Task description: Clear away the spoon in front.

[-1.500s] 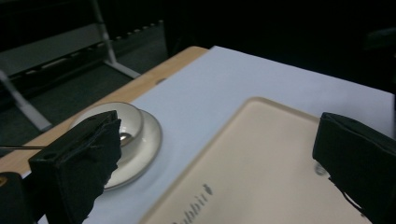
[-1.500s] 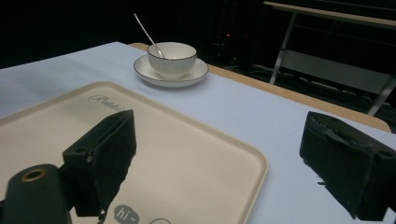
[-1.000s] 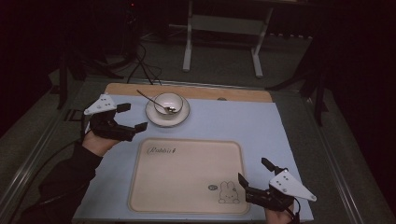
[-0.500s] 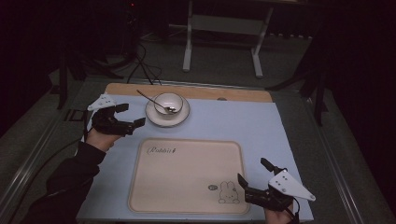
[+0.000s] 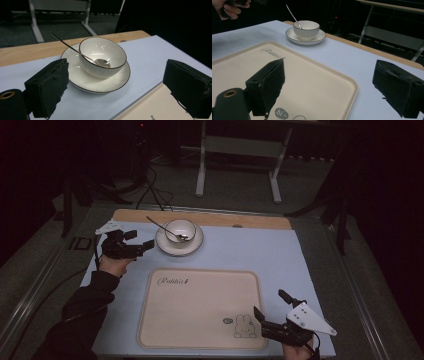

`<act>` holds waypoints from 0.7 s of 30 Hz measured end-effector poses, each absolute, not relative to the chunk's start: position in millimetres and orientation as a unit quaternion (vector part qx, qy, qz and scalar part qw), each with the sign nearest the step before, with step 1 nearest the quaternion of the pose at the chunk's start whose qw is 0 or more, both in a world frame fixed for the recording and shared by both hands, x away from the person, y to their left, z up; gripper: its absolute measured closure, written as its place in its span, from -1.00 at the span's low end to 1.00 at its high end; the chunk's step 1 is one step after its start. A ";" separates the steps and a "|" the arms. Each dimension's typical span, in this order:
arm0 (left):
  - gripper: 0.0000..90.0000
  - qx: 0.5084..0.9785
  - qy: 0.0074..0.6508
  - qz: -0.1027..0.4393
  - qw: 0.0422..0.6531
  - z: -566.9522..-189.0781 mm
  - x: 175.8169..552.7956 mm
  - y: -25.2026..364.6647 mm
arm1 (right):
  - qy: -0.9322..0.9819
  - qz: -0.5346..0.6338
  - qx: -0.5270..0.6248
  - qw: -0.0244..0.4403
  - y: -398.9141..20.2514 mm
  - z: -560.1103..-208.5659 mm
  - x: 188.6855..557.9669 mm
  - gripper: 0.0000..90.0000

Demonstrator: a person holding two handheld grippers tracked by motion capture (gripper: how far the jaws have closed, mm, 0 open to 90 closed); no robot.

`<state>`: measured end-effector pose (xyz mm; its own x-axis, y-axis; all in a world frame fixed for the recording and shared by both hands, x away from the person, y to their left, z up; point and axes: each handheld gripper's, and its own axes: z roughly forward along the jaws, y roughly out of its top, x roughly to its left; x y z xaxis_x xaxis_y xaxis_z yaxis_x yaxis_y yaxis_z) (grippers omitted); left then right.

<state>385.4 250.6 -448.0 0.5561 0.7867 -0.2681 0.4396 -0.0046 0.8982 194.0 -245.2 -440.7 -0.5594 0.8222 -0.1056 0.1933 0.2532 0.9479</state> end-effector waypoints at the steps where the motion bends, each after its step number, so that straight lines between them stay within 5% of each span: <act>1: -0.85 0.691 0.444 0.158 0.548 -448.0 385.4 250.6 | 0.727 0.501 0.349 0.314 -245.2 -440.7 194.0 -0.76; 21: -0.59 0.630 0.512 0.136 0.567 -474.3 430.5 252.1 | 0.729 0.501 0.350 0.309 -244.6 -441.9 194.5 -0.76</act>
<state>430.5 252.1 -474.3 0.4379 0.8004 -0.4094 0.4914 0.1682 0.8545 194.5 -244.6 -441.9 -0.5644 0.8194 -0.1002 0.2010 0.2541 0.9461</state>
